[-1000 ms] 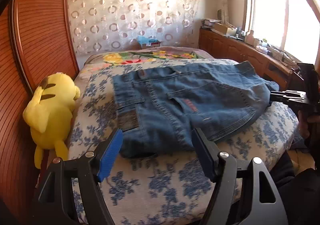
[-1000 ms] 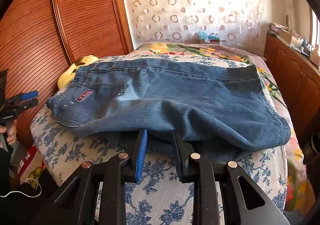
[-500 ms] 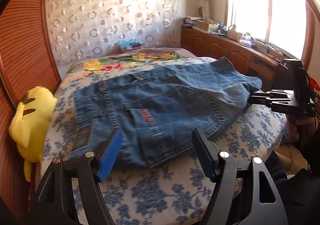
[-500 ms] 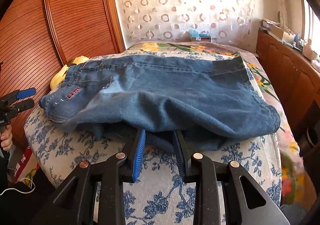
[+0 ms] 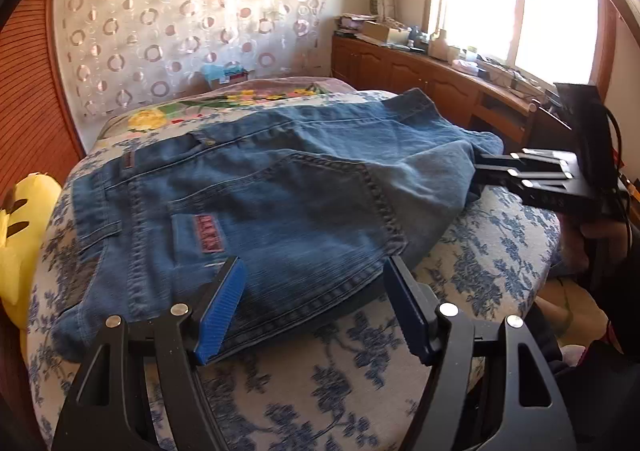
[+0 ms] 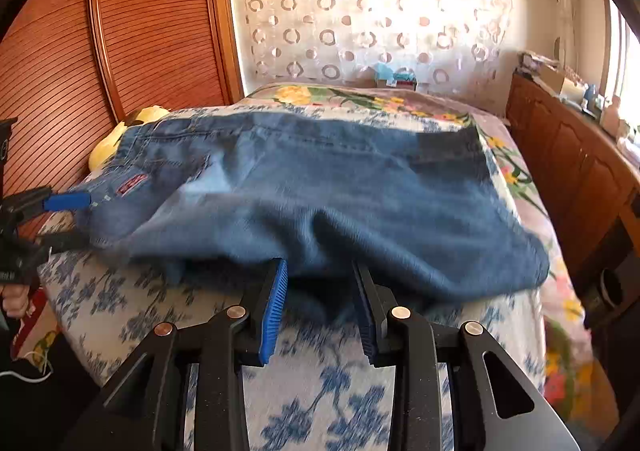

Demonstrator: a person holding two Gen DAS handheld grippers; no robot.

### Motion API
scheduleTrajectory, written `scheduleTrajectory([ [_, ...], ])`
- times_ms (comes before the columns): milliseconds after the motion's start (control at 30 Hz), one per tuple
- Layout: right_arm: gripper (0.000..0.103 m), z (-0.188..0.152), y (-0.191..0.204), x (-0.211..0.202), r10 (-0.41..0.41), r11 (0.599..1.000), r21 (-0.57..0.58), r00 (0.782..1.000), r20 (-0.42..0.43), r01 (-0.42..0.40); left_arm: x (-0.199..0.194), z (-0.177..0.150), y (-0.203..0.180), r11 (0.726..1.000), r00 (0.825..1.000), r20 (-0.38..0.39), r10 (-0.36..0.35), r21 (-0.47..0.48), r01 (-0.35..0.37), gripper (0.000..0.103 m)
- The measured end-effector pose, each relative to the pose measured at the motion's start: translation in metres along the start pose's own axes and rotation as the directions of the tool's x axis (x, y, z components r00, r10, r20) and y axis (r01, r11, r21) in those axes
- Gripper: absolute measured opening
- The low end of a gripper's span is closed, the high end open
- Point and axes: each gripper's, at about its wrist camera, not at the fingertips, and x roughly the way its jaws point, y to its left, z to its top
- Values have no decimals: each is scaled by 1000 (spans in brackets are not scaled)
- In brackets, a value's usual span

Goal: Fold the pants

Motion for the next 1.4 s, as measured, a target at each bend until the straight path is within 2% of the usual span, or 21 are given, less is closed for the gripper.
scheduleTrajectory([
  [167,33,18,1,13,-10,1000,-17,1000,7,10,8,7,-14,999,999,-15,-33,29,34,72],
  [333,33,21,0,27,-18,1000,-6,1000,-1,18,18,10,-29,996,997,-33,-62,66,65,72],
  [500,33,17,-1,23,9,1000,22,1000,5,-9,33,19,-27,995,999,-42,-16,99,20,72],
  [833,33,-1,5,0,63,997,38,998,9,-64,51,42,3,998,998,-59,12,67,-8,72],
  [967,33,-5,12,8,83,996,27,996,-14,-83,62,46,9,998,997,-71,34,61,-30,72],
  [1067,33,-4,15,20,89,996,18,995,-38,-89,66,47,15,999,997,-78,25,41,-22,72],
  [1200,33,5,13,30,119,993,15,992,-51,-118,67,47,16,999,997,-75,28,41,-25,73],
  [1400,33,40,-5,50,84,996,-5,996,-22,-84,67,46,21,999,997,-72,35,29,-33,73],
])
